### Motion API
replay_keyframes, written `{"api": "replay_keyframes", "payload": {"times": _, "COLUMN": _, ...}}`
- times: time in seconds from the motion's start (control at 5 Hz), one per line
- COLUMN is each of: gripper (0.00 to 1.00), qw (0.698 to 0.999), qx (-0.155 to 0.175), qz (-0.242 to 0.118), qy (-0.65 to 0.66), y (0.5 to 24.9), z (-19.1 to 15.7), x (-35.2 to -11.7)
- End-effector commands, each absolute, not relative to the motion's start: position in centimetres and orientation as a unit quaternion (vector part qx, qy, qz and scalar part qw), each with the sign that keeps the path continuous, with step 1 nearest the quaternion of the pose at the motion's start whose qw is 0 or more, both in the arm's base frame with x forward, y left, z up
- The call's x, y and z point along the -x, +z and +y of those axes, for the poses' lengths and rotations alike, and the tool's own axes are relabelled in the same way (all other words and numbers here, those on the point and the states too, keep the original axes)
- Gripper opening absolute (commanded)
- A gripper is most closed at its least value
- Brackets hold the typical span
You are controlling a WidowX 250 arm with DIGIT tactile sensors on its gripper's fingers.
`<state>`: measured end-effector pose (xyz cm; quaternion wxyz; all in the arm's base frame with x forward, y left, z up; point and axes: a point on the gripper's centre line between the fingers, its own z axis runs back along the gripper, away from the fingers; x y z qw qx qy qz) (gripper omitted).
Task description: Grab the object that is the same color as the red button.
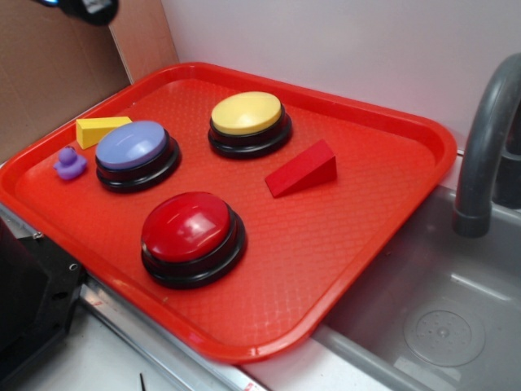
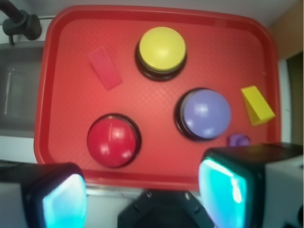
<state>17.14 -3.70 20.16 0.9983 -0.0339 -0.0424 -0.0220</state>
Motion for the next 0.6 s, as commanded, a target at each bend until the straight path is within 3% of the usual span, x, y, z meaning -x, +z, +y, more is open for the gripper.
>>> {"api": "replay_keyframes", "payload": {"times": 0.0, "gripper": 1.00, "qw": 0.994, "qx": 0.089, "qz": -0.054, "qy": -0.021, "y": 14.9, "z": -7.4, "x": -22.1}}
{"api": "replay_keyframes", "payload": {"times": 0.2, "gripper": 1.00, "qw": 0.996, "qx": 0.067, "qz": -0.052, "qy": 0.027, "y": 12.8, "z": -7.4, "x": -23.0}}
{"api": "replay_keyframes", "payload": {"times": 0.4, "gripper": 1.00, "qw": 0.996, "qx": 0.067, "qz": -0.052, "qy": 0.027, "y": 12.8, "z": -7.4, "x": -23.0}}
